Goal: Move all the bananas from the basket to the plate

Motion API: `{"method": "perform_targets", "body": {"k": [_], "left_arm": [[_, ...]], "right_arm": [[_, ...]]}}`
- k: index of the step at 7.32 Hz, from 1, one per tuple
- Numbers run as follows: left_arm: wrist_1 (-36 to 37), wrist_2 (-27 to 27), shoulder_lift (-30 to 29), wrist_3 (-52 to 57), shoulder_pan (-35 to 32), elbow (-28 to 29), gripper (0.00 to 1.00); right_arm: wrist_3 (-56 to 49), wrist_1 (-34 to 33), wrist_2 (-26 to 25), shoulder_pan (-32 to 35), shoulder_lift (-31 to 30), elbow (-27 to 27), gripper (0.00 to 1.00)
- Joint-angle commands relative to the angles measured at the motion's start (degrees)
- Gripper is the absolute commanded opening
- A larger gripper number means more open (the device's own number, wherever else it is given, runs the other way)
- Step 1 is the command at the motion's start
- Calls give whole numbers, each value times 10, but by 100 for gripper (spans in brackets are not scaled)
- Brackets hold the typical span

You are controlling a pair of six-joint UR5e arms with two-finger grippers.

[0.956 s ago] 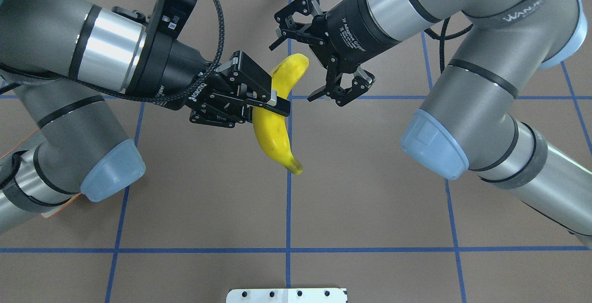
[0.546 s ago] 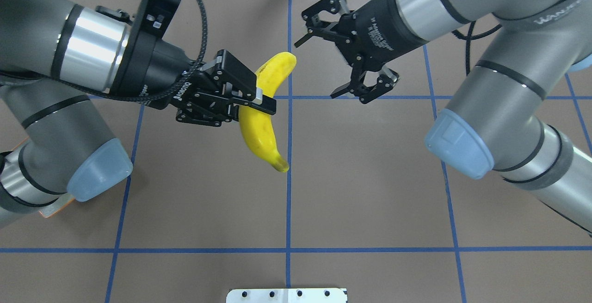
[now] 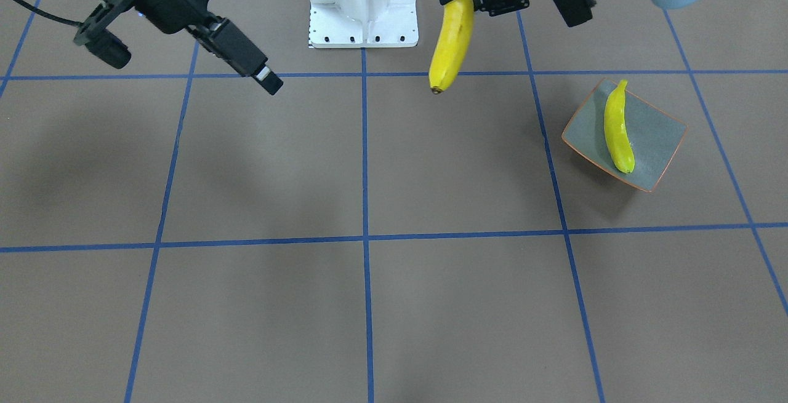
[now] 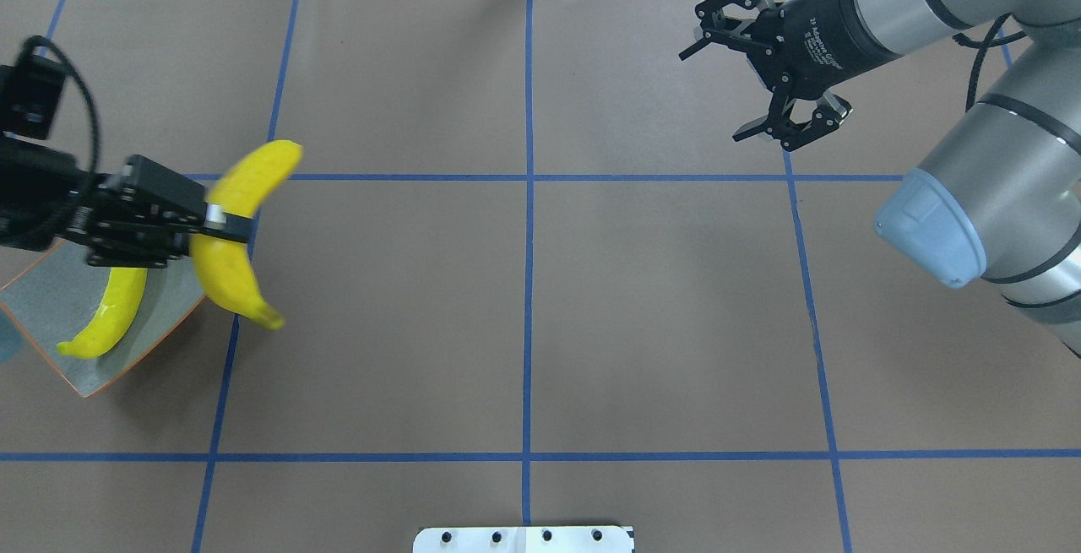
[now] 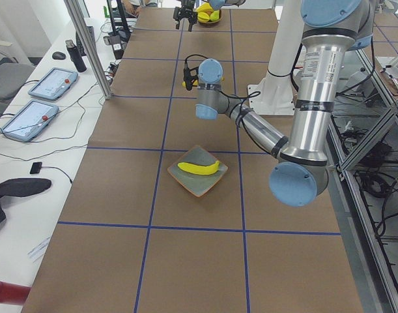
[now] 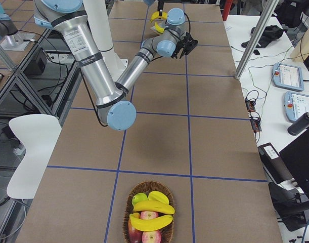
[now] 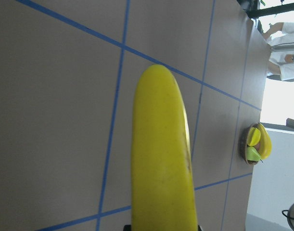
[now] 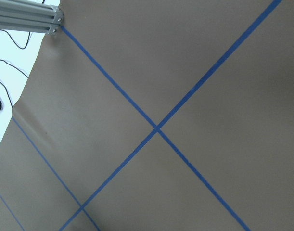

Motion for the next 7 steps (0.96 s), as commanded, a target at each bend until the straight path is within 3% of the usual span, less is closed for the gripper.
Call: {"method": "perform_targets", "body": {"k": [1, 3, 5, 7], "left_arm": [[-12, -66, 67, 19, -91, 26, 0], [-10, -82, 126, 89, -121, 48, 0], [-9, -82, 151, 192, -133, 97, 0], [-6, -82, 144, 291, -130, 181, 0]], "right_arm": [[-31, -4, -12, 7, -25, -18, 100], [-72, -4, -12, 16, -50, -19, 100], [-73, -4, -13, 16, -50, -25, 100], [-72, -4, -14, 15, -50, -28, 100]]}}
